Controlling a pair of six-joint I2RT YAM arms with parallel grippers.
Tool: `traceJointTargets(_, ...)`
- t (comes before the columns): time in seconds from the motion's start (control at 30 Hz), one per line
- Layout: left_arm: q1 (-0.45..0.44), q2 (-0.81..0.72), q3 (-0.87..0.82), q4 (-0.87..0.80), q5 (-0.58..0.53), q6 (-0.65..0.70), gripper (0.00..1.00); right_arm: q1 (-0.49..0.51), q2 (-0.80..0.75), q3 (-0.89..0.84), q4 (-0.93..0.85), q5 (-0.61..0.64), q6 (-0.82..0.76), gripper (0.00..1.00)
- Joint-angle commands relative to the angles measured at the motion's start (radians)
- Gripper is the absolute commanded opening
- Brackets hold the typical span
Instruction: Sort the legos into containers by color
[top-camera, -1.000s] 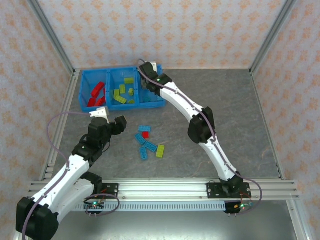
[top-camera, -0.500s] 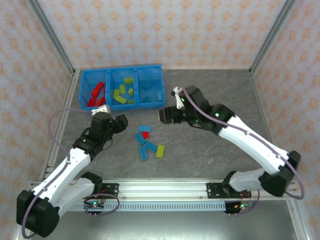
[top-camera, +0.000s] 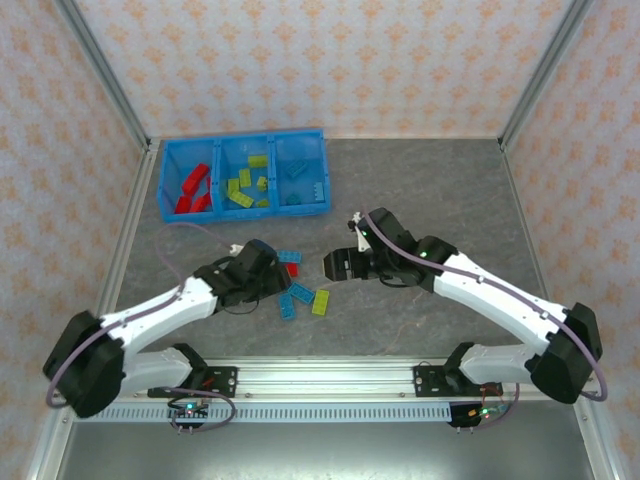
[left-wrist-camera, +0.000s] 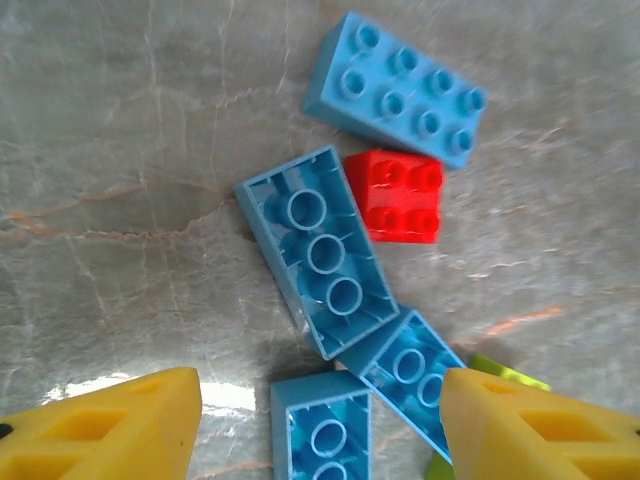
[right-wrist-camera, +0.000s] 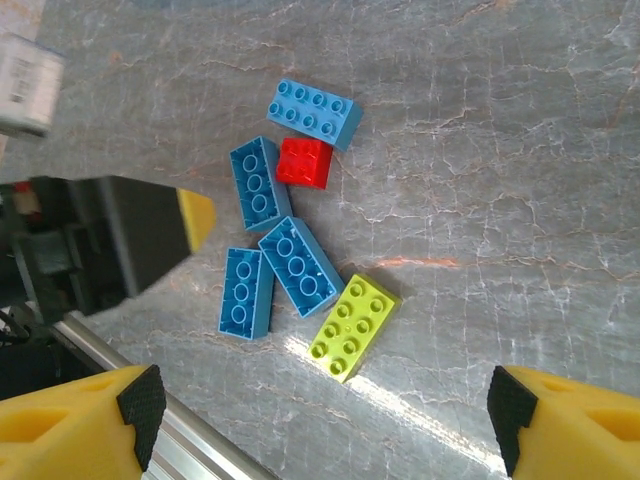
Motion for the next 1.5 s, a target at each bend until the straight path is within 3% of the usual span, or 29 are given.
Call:
traceJointTargets(0.0, -0.010, 0.085, 0.072, 0.029, -0.021, -0.012, 0.63, -0.002, 0.021, 0.041, 0.033, 0.012, 0.019, 0.86)
traceJointTargets(0.13, -0.010, 0.152, 0.069, 0.101, -0.028, 0.004, 0.62, -0.002, 0.027, 0.023, 0.050, 0.017, 0.043, 0.86)
traceJointTargets(0.33, -0.005, 0.223, 0.086, 0.081, -0.093, 0.015, 0.61, -0.002, 0.021, 0.006, 0.055, 0.033, 0.061, 0.86)
traceJointTargets(0.67, -0.004, 0.282, 0.054, 0.091, -0.089, 0.015, 0.55, -0.002, 0.031, 0.015, 0.052, 0.031, 0.068, 0.86)
traceJointTargets(0.97, 0.010, 0.213, -0.004, 0.031, -0.086, 0.038, 0.35, 0.016, 0.085, 0.029, 0.057, -0.029, 0.069, 0.87)
traceJointTargets(1.13, 0.011, 0.036, 0.005, -0.007, -0.073, 0.075, 0.21, 0.030, 0.121, 0.056, 0.054, -0.082, 0.056, 0.86)
traceJointTargets(1.3, 0.018, -0.066, 0.151, -0.027, -0.145, 0.170, 0.20, 0.030, 0.061, 0.044, 0.114, -0.006, 0.076, 0.88)
traceJointTargets(1.47, 0.121, 0.171, 0.459, -0.048, -0.169, 0.286, 0.20, 0.030, 0.031, 0.052, 0.109, 0.065, 0.090, 0.89)
